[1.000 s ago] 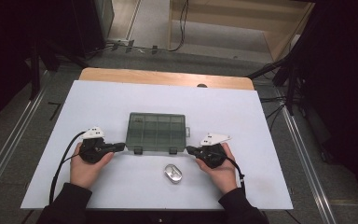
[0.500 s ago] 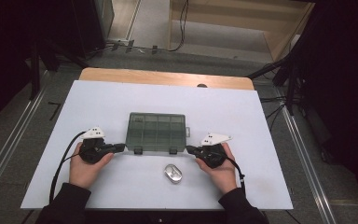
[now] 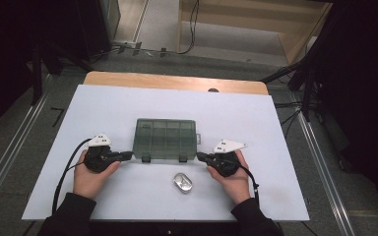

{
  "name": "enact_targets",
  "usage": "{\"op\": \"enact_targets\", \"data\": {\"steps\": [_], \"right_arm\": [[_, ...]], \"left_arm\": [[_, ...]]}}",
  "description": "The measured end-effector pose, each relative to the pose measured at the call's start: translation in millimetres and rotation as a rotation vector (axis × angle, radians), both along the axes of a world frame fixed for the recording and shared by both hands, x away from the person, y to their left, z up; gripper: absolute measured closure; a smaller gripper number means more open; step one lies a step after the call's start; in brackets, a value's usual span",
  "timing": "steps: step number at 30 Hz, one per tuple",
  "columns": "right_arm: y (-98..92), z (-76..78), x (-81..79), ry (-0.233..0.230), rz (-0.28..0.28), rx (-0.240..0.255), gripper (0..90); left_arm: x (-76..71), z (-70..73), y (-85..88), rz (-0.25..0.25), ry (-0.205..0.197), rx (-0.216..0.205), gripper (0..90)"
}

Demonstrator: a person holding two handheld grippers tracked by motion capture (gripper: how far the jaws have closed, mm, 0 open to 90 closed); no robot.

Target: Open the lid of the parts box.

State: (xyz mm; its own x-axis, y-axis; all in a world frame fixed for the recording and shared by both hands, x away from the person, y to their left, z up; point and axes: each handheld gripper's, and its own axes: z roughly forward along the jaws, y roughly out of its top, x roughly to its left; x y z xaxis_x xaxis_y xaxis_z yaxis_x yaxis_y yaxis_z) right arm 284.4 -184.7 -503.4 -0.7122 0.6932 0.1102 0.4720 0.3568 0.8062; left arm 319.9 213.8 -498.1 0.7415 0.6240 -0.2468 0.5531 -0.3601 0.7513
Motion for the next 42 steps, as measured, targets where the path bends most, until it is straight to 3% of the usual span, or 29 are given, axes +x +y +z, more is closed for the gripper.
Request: {"op": "enact_targets", "data": {"steps": [6,10,18,22,34,37,42], "right_arm": [[-0.8,2.0,-0.9,-0.005,0.006,0.034,88.1],[-0.8,3.3,-1.1,-0.016,0.006,0.031,88.1],[-1.1,4.5,-1.8,-0.022,0.001,0.039,88.1],[-1.5,5.5,-2.2,-0.032,-0.002,0.046,88.1],[-4.8,11.0,-2.2,-0.049,0.005,0.100,88.2],[-3.6,12.4,-2.4,-0.058,0.009,0.102,88.2],[-4.5,15.1,-1.8,-0.066,0.004,0.119,88.2]], "left_arm": [[-0.4,0.1,-0.8,-0.006,0.000,0.002,89.8],[-0.6,0.3,-1.4,-0.004,-0.003,0.004,89.8],[-3.3,6.5,-2.9,-0.004,-0.044,-0.012,89.9],[-5.8,10.9,-3.8,-0.011,-0.082,-0.039,89.9],[-7.1,18.2,-3.0,0.004,-0.121,-0.129,90.0],[-8.8,22.5,-7.1,0.010,-0.159,-0.078,90.0],[-8.3,26.6,-9.5,0.012,-0.177,-0.103,90.0]]}}
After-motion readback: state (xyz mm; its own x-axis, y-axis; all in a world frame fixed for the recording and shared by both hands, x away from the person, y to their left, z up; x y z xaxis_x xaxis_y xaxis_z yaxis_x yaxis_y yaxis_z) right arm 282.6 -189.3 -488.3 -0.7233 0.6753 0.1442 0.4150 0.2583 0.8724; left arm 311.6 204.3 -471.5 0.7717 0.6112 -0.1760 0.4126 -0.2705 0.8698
